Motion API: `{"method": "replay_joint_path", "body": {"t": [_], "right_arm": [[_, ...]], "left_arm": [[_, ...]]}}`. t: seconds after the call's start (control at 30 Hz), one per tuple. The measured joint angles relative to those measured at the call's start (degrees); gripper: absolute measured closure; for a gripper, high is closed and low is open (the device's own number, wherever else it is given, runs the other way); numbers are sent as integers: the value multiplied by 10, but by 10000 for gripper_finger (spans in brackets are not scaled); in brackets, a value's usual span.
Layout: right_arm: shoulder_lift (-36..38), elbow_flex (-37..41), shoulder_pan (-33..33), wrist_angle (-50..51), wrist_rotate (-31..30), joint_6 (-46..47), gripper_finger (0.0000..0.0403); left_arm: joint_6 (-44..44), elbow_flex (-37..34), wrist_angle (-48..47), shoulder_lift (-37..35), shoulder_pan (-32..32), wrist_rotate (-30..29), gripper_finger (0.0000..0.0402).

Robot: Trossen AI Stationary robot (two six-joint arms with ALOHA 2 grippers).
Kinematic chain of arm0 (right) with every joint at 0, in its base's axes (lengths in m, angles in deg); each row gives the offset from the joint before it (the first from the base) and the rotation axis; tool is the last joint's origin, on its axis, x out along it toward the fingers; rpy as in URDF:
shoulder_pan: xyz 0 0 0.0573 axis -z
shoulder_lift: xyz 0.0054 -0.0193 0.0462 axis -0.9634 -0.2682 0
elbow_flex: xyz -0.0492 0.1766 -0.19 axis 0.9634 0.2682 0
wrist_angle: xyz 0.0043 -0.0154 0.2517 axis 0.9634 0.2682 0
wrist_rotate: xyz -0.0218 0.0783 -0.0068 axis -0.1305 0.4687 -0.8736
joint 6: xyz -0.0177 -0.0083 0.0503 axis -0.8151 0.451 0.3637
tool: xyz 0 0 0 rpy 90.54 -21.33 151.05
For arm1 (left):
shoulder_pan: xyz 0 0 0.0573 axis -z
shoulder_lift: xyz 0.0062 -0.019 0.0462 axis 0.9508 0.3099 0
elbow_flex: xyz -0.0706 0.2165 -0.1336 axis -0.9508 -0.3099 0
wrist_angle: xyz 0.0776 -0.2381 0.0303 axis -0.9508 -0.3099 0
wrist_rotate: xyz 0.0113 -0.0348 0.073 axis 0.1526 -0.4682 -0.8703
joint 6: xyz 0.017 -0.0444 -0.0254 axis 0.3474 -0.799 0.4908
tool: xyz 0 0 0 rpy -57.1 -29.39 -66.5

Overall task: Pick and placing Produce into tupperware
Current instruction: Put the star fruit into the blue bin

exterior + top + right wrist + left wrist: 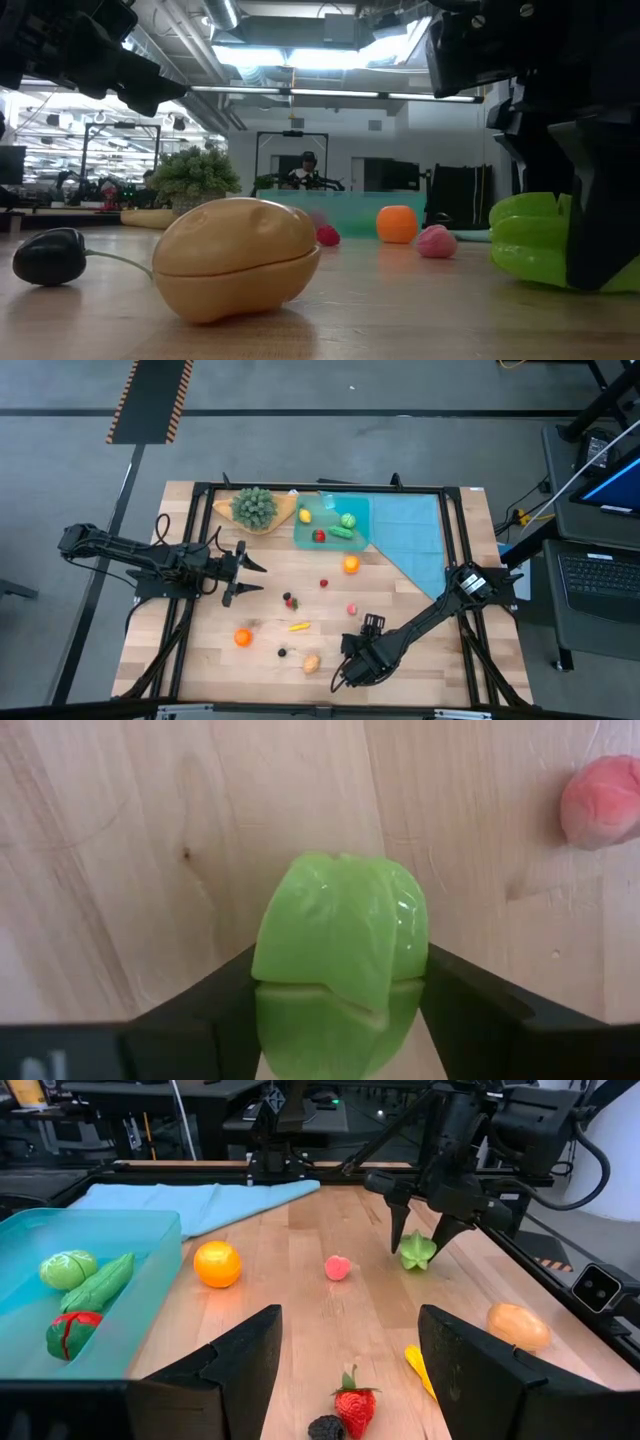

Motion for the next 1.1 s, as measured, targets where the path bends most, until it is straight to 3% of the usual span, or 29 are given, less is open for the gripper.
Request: {"method": "replay_joint_path", "body": {"t": [0.4, 1.1], "right_arm": [[3, -1, 35, 13, 54, 0, 180], [10, 0, 73, 29, 63, -33, 187]], "left_arm": [[0, 0, 0, 0, 0, 0, 173], [0, 0, -1, 0, 0, 0, 173]]}}
